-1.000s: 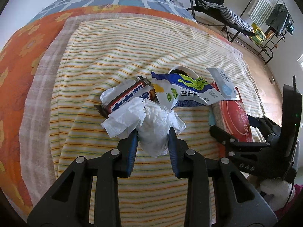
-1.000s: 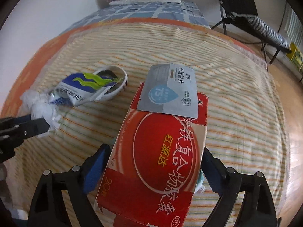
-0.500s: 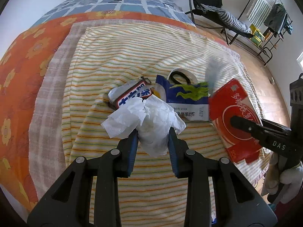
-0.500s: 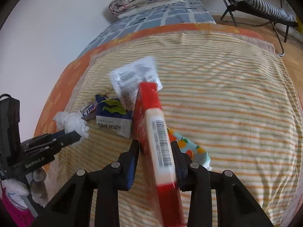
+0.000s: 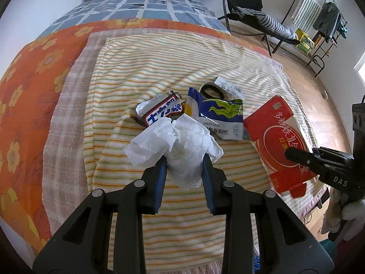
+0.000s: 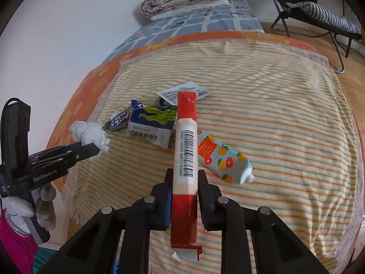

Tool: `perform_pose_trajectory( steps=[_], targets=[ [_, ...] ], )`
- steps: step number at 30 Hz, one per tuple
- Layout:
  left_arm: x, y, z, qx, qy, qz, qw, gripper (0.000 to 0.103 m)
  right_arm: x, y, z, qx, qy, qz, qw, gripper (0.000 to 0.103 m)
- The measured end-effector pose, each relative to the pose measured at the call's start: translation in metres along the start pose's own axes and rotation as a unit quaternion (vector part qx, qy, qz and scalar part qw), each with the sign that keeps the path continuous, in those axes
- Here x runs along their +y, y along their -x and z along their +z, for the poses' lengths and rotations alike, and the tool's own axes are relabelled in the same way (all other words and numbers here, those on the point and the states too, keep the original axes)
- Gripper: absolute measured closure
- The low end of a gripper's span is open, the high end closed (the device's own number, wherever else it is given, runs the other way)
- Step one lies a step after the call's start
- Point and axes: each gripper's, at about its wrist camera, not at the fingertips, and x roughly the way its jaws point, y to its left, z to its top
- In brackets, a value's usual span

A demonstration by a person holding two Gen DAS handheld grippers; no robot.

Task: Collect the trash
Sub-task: 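Carry the plastic and red pack to the basket and release both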

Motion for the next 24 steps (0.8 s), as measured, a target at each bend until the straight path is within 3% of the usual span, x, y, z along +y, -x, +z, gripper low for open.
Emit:
perform_pose_trajectory(
  steps=[12,24],
  targets=[
    [-0.027,0.036,-0.022,-0.019,-0.025,-0.02,0.9993,0.074,0.023,0.04,-0.02,-0.038,0.05,-0.022,0.998,0.087],
    [-0.062,0.066,-0.064,-0.023,-0.076,-0.035,0.9963,0.074,0.035,0.081,-0.045,-0.06,0.061,-0.006,0.996,0.087]
  ],
)
